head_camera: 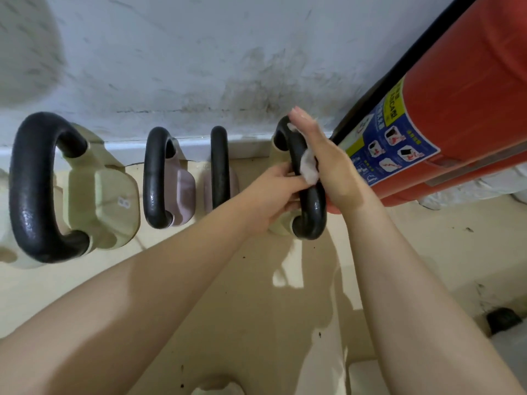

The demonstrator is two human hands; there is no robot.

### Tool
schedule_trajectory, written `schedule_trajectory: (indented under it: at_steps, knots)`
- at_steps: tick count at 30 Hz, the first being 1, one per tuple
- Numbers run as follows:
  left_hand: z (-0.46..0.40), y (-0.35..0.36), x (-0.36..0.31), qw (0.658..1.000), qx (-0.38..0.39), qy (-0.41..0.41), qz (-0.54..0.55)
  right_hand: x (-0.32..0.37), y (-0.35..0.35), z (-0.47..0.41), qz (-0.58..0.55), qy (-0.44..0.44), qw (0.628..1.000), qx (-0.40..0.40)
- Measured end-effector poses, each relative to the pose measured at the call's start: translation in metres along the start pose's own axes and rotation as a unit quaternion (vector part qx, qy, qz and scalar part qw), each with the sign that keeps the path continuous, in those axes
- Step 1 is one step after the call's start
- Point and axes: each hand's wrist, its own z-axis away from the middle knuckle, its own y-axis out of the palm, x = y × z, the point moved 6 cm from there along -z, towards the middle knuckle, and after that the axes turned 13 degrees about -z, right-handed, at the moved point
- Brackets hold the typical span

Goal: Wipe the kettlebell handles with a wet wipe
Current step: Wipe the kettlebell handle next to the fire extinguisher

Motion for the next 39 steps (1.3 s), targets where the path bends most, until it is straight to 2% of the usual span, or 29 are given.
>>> schedule_trajectory:
  at_steps: [2,4,9,11,14,17,21,24,27,28,30,31,32,34,36,37,39]
  knots:
    - [0.004,-0.008,0.002,0.999,0.010,0.005,-0.042,-0.003,0.003,0.014,0.007,-0.049,0.999,-0.003]
    - [0.007,-0.016,0.003,0.998,0.013,0.007,-0.066,-0.009,0.006,0.012,0.020,-0.061,0.998,0.003]
    - [0.020,-0.029,0.009,0.993,0.039,-0.002,-0.110,-0.016,0.006,-0.023,0.025,0.031,0.999,-0.037]
    - [0.027,-0.032,0.013,0.991,0.057,-0.006,-0.117,-0.019,0.003,-0.029,0.021,0.032,0.998,-0.054]
    - [0.036,-0.035,0.017,0.988,0.083,-0.003,-0.133,-0.001,0.014,-0.027,0.030,-0.023,0.999,-0.002]
    - [0.042,-0.033,0.022,0.986,0.093,0.001,-0.139,0.013,0.026,-0.032,0.110,-0.013,0.992,0.056]
    - [0.041,-0.032,0.024,0.988,0.081,0.008,-0.133,0.027,0.034,-0.039,0.306,0.026,0.946,0.103]
    - [0.040,-0.030,0.024,0.989,0.087,0.012,-0.120,0.031,0.058,-0.026,0.446,-0.003,0.877,0.182]
    - [0.038,-0.028,0.021,0.988,0.090,0.016,-0.121,0.035,0.057,-0.028,0.503,-0.064,0.850,0.143]
    - [0.037,-0.029,0.019,0.989,0.085,0.015,-0.119,0.035,0.051,-0.034,0.493,-0.063,0.860,0.115]
    - [0.032,-0.027,0.016,0.990,0.077,0.017,-0.119,0.036,0.036,-0.044,0.399,-0.037,0.914,0.063]
    - [0.030,-0.025,0.014,0.989,0.076,0.019,-0.122,0.036,0.033,-0.043,0.377,-0.035,0.924,0.055]
    - [0.028,-0.022,0.015,0.990,0.078,0.019,-0.119,0.035,0.033,-0.039,0.401,-0.044,0.912,0.069]
    - [0.027,-0.018,0.017,0.992,0.080,0.020,-0.099,0.032,0.036,-0.026,0.504,-0.111,0.849,0.107]
    - [0.024,-0.014,0.016,0.993,0.073,0.025,-0.088,0.033,0.033,-0.019,0.556,-0.173,0.807,0.097]
    - [0.021,-0.014,0.014,0.994,0.067,0.026,-0.087,0.034,0.028,-0.022,0.549,-0.175,0.813,0.081]
    - [0.015,-0.012,0.010,0.995,0.050,0.027,-0.083,0.034,0.021,-0.026,0.500,-0.165,0.849,0.050]
